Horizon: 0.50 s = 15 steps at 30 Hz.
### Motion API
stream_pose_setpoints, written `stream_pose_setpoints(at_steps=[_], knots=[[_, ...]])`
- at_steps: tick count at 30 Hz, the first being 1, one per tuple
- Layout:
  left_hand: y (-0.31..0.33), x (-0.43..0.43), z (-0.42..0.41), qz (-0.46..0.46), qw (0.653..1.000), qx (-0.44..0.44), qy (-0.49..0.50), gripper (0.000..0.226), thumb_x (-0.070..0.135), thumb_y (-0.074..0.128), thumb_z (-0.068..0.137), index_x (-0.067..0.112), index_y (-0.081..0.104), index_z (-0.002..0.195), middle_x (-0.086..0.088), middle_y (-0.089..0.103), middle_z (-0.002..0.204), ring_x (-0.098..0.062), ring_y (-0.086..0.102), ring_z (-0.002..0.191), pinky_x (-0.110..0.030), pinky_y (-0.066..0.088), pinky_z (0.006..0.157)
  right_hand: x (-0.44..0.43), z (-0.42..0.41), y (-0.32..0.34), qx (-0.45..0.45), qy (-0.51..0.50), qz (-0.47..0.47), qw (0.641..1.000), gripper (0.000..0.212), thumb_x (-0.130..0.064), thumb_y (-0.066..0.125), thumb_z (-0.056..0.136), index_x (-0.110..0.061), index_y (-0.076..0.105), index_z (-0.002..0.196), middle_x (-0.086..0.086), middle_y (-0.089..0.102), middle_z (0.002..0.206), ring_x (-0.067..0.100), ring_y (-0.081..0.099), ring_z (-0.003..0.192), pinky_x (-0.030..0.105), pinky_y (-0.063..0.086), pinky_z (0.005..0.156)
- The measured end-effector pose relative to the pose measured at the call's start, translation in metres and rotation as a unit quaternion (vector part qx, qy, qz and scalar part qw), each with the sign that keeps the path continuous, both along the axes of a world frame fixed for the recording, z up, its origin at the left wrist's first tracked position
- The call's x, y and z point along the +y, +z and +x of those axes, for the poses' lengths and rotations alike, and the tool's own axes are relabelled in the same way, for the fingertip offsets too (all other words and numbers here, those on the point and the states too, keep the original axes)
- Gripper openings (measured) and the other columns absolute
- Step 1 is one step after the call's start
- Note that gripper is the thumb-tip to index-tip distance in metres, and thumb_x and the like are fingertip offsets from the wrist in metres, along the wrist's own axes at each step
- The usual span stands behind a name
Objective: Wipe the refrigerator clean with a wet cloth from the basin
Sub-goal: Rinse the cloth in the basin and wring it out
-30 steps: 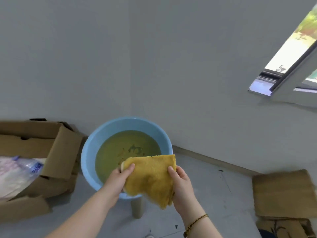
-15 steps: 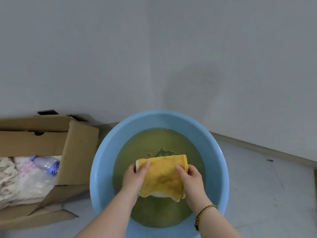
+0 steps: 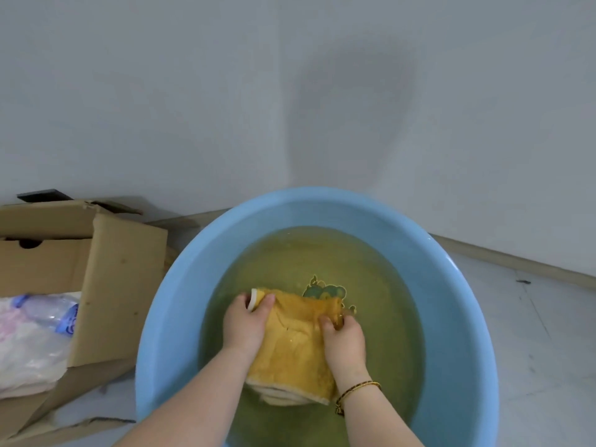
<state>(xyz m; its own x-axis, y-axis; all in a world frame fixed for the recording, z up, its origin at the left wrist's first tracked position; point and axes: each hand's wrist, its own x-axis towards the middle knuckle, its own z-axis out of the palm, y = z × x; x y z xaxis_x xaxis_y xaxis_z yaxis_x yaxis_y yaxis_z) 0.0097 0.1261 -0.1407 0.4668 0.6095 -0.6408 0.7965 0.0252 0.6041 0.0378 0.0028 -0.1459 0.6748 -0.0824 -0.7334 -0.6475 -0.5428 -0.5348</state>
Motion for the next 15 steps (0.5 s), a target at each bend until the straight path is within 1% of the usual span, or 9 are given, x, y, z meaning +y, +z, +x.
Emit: stream_pose_setpoints(at_steps=[2, 4, 6, 7, 8, 10, 12, 13, 15], knots=[[-0.002, 0.0, 0.002, -0.021, 1.0, -0.001, 0.022, 0.038, 0.028, 0.054, 0.088, 0.001, 0.052, 0.115, -0.009, 0.057, 0.096, -0.029, 0.055, 0.098, -0.034, 0.042, 0.083, 0.002, 0.002, 0.002, 0.01, -0.046, 0.024, 0.999, 0.035, -0.017, 0.045, 0.096, -0.004, 0.047, 0.128, 0.013, 0.059, 0.11, 0.027, 0.054, 0.101, 0.025, 0.039, 0.083], [-0.002, 0.0, 0.004, -0.074, 0.995, 0.005, 0.06, 0.042, 0.029, 0.054, 0.089, 0.004, 0.049, 0.122, -0.013, 0.058, 0.11, -0.032, 0.054, 0.106, -0.038, 0.043, 0.09, 0.001, 0.003, 0.009, 0.037, -0.114, 0.081, 0.989, 0.029, -0.014, 0.045, 0.096, -0.007, 0.05, 0.123, 0.014, 0.057, 0.113, 0.029, 0.053, 0.102, 0.031, 0.04, 0.089], [0.005, -0.001, 0.006, -0.124, 0.988, -0.001, 0.088, 0.039, 0.03, 0.054, 0.089, 0.009, 0.049, 0.122, -0.009, 0.056, 0.107, -0.03, 0.053, 0.102, -0.038, 0.042, 0.086, 0.001, 0.001, 0.018, 0.057, -0.148, 0.148, 0.976, 0.011, -0.015, 0.047, 0.094, -0.02, 0.056, 0.099, 0.012, 0.059, 0.11, 0.026, 0.056, 0.095, 0.037, 0.044, 0.089], [0.009, -0.003, 0.006, -0.134, 0.986, -0.011, 0.094, 0.035, 0.03, 0.055, 0.088, 0.012, 0.049, 0.118, -0.007, 0.055, 0.104, -0.028, 0.053, 0.098, -0.037, 0.042, 0.085, 0.002, -0.002, 0.023, 0.048, -0.141, 0.164, 0.975, 0.011, -0.014, 0.049, 0.093, -0.022, 0.054, 0.088, 0.011, 0.061, 0.103, 0.024, 0.057, 0.088, 0.037, 0.047, 0.086], [0.013, -0.005, 0.005, -0.141, 0.984, -0.029, 0.104, 0.031, 0.03, 0.056, 0.088, 0.014, 0.05, 0.114, -0.006, 0.056, 0.104, -0.027, 0.052, 0.096, -0.037, 0.043, 0.086, 0.004, -0.005, 0.027, 0.029, -0.134, 0.172, 0.975, 0.015, -0.012, 0.05, 0.092, -0.022, 0.054, 0.082, 0.008, 0.062, 0.094, 0.022, 0.058, 0.084, 0.037, 0.049, 0.083], [0.026, -0.012, 0.006, -0.171, 0.976, -0.05, 0.127, 0.026, 0.034, 0.057, 0.086, 0.015, 0.051, 0.104, -0.007, 0.059, 0.102, -0.027, 0.054, 0.095, -0.037, 0.045, 0.086, 0.008, -0.014, 0.041, -0.025, -0.121, 0.177, 0.976, 0.018, -0.008, 0.054, 0.088, -0.019, 0.053, 0.074, 0.0, 0.059, 0.076, 0.015, 0.056, 0.074, 0.028, 0.048, 0.073], [0.042, -0.02, 0.007, -0.193, 0.971, -0.066, 0.126, 0.03, 0.04, 0.055, 0.086, 0.013, 0.054, 0.096, -0.007, 0.06, 0.091, -0.025, 0.056, 0.088, -0.035, 0.047, 0.077, 0.016, -0.023, 0.057, -0.075, -0.088, 0.171, 0.978, 0.023, -0.012, 0.061, 0.084, -0.017, 0.047, 0.066, -0.005, 0.05, 0.063, 0.005, 0.047, 0.06, 0.017, 0.042, 0.061], [0.05, -0.025, 0.009, -0.191, 0.972, -0.075, 0.112, 0.035, 0.044, 0.052, 0.086, 0.009, 0.056, 0.092, -0.008, 0.059, 0.085, -0.025, 0.056, 0.083, -0.035, 0.047, 0.073, 0.02, -0.026, 0.064, -0.094, -0.072, 0.154, 0.981, 0.027, -0.019, 0.062, 0.084, -0.017, 0.044, 0.064, -0.007, 0.047, 0.06, 0.004, 0.043, 0.055, 0.017, 0.04, 0.059], [0.065, -0.035, 0.009, -0.157, 0.98, -0.089, 0.079, 0.043, 0.046, 0.046, 0.088, 0.005, 0.057, 0.077, -0.01, 0.057, 0.074, -0.024, 0.056, 0.073, -0.034, 0.047, 0.07, 0.024, -0.025, 0.069, -0.118, -0.054, 0.089, 0.988, 0.029, -0.034, 0.057, 0.087, -0.019, 0.044, 0.064, -0.007, 0.049, 0.06, 0.008, 0.045, 0.058, 0.026, 0.041, 0.065]])
